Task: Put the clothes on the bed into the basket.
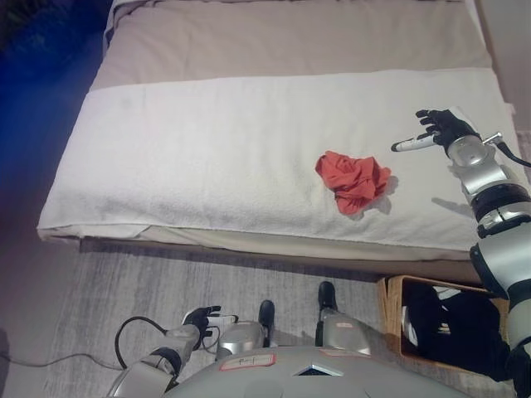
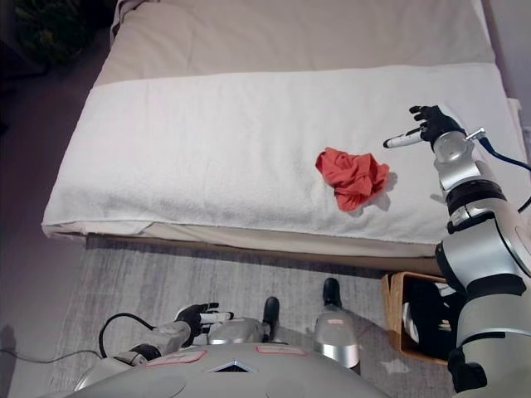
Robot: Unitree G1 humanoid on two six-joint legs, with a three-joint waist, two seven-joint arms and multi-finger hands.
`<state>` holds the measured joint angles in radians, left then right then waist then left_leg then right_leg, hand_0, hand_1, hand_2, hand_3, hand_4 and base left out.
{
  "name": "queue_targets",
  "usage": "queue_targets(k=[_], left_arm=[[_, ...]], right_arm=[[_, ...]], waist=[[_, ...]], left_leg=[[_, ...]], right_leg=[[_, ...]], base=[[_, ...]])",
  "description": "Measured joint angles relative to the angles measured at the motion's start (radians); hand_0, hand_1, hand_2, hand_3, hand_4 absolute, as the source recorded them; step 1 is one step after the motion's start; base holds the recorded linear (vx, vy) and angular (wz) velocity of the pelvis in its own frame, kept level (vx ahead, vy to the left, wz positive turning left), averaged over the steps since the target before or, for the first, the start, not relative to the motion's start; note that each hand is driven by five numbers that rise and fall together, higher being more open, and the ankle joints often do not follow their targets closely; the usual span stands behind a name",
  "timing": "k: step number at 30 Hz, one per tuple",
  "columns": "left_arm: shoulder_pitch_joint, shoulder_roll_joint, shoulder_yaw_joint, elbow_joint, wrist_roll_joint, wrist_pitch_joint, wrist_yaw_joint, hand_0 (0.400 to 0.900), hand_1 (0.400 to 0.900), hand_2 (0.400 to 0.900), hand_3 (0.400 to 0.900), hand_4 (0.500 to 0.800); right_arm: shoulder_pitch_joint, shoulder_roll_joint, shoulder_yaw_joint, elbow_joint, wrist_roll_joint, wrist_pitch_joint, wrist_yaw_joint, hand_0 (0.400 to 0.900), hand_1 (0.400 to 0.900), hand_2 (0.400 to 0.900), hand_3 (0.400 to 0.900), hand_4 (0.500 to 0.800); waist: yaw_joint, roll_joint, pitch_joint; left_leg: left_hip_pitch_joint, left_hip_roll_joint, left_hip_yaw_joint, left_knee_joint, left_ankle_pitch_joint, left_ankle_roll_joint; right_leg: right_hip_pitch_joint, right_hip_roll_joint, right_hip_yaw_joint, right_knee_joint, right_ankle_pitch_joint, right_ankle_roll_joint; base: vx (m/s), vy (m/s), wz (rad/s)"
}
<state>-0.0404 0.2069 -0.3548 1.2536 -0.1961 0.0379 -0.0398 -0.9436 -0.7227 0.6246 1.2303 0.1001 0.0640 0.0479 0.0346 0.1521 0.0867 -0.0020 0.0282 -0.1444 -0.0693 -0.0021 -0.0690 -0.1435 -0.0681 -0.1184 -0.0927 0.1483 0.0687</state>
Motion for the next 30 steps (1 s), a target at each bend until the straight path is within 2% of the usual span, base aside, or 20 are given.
queue_targets(k=[10,16,20,23,30], left_arm=[[-0.009,0.000,-0.016,-0.048,-0.016,-0.020,0.008,0.900,0.900,0.900,0.900,0.800],[-0.009,0.000,-0.044,-0.065,-0.016,-0.020,0.008,0.900,0.900,0.900,0.900,0.800],[-0.011,0.001,-0.052,-0.076,-0.016,-0.020,0.008,0.900,0.900,0.900,0.900,0.800],[-0.017,0.001,-0.054,-0.077,-0.016,-0.020,0.008,0.900,0.900,0.900,0.900,0.800],[-0.029,0.001,-0.055,-0.082,-0.015,-0.020,0.008,0.900,0.900,0.900,0.900,0.800]], right_arm=[[-0.068,-0.002,0.000,0.055,0.001,0.003,-0.021,0.900,0.900,0.900,0.900,0.800],[-0.071,-0.005,-0.001,0.068,0.004,0.010,-0.027,0.900,0.900,0.900,0.900,0.800],[-0.071,0.001,-0.004,0.084,0.006,0.011,-0.031,0.900,0.900,0.900,0.900,0.800],[-0.071,0.001,-0.007,0.093,0.011,0.010,-0.040,0.900,0.900,0.900,0.900,0.800],[-0.071,0.039,-0.042,0.099,0.027,0.011,-0.043,0.900,0.900,0.900,0.900,0.800]], waist=[[0.011,0.069,0.080],[0.031,0.104,0.125],[0.036,0.107,0.133],[0.052,0.107,0.135],[0.053,0.111,0.152]], left_leg=[[-0.081,-0.001,-0.023,0.001,0.032,-0.031],[-0.109,-0.001,-0.026,0.000,0.045,-0.033],[-0.123,-0.003,-0.048,-0.004,0.051,-0.036],[-0.125,-0.003,-0.052,-0.008,0.053,-0.037],[-0.134,-0.006,-0.057,-0.010,0.056,-0.037]], right_leg=[[-0.060,-0.008,-0.047,0.004,0.008,-0.010],[-0.074,-0.012,-0.074,0.004,0.008,-0.010],[-0.078,-0.016,-0.094,0.004,0.008,-0.010],[-0.080,-0.018,-0.097,0.004,0.008,-0.010],[-0.087,-0.021,-0.103,0.004,0.008,-0.010]], base=[[-0.03,-0.028,0.17],[0.01,-0.005,0.14],[0.01,0.007,0.12],[0.02,0.015,0.07],[0.02,0.014,0.04]])
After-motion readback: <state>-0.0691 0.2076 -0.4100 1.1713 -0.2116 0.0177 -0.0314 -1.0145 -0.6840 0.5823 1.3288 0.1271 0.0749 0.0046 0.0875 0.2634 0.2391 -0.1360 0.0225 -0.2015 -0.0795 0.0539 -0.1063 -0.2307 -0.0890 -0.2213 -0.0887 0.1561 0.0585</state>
